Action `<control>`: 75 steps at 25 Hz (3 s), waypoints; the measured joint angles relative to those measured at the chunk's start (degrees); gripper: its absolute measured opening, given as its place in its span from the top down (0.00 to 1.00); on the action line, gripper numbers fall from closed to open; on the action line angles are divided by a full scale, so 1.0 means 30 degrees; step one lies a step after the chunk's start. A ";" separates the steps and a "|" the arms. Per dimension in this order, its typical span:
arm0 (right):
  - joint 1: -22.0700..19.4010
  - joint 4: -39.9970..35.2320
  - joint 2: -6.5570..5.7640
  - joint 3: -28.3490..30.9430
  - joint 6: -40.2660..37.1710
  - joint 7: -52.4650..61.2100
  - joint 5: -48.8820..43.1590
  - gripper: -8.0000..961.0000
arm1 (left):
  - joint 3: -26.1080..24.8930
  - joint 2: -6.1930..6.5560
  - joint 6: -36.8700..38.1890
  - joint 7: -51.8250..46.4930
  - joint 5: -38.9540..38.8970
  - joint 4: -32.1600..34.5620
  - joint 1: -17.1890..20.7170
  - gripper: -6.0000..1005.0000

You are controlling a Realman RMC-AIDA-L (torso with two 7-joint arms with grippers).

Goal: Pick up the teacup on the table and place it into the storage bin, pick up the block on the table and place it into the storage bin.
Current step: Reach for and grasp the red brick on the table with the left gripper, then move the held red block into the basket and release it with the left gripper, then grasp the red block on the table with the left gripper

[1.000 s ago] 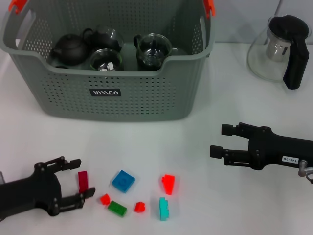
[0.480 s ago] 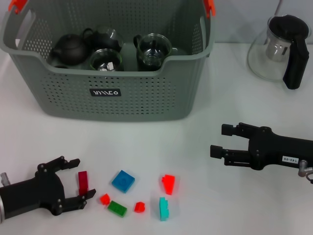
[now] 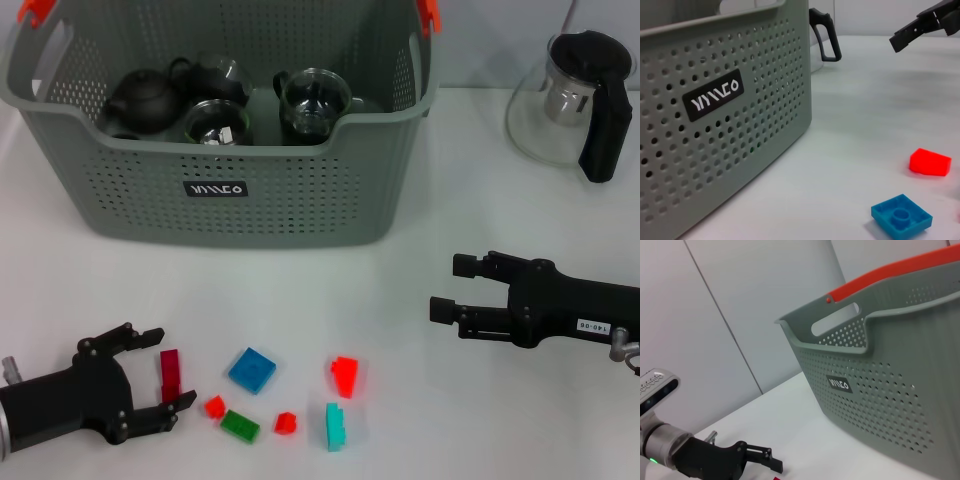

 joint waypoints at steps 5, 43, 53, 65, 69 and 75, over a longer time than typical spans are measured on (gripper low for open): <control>0.0001 0.0004 0.0001 0.0000 0.0011 0.0000 0.0000 0.04 | -0.0039 -0.0001 -0.0002 0.0000 -0.0006 0.0002 0.0044 0.14; 0.0178 -0.0024 -0.0056 0.0002 0.0099 0.0235 0.0024 0.04 | -0.5102 0.1033 0.8656 -0.6302 -0.7804 0.0013 -0.2219 0.34; 0.0297 -0.0035 -0.0003 0.0027 0.0285 0.0235 0.0107 0.04 | -0.2881 0.1390 0.2457 -1.3415 -0.9620 0.1015 -0.7486 0.35; 0.0437 -0.0044 0.0000 0.0195 0.0291 0.0261 0.0120 0.04 | 1.1222 0.1161 -0.6499 -2.5806 0.0136 0.9607 -0.8897 0.45; 0.0441 -0.0046 -0.0001 0.0215 0.0304 0.0263 0.0118 0.04 | 1.2565 0.0763 -0.7896 -2.7165 0.2476 0.9875 -0.9170 0.57; 0.0429 -0.0042 0.0001 0.0215 0.0349 0.0264 0.0070 0.04 | 1.2350 0.0020 -0.8383 -2.5945 -0.1459 1.1912 -0.7130 0.84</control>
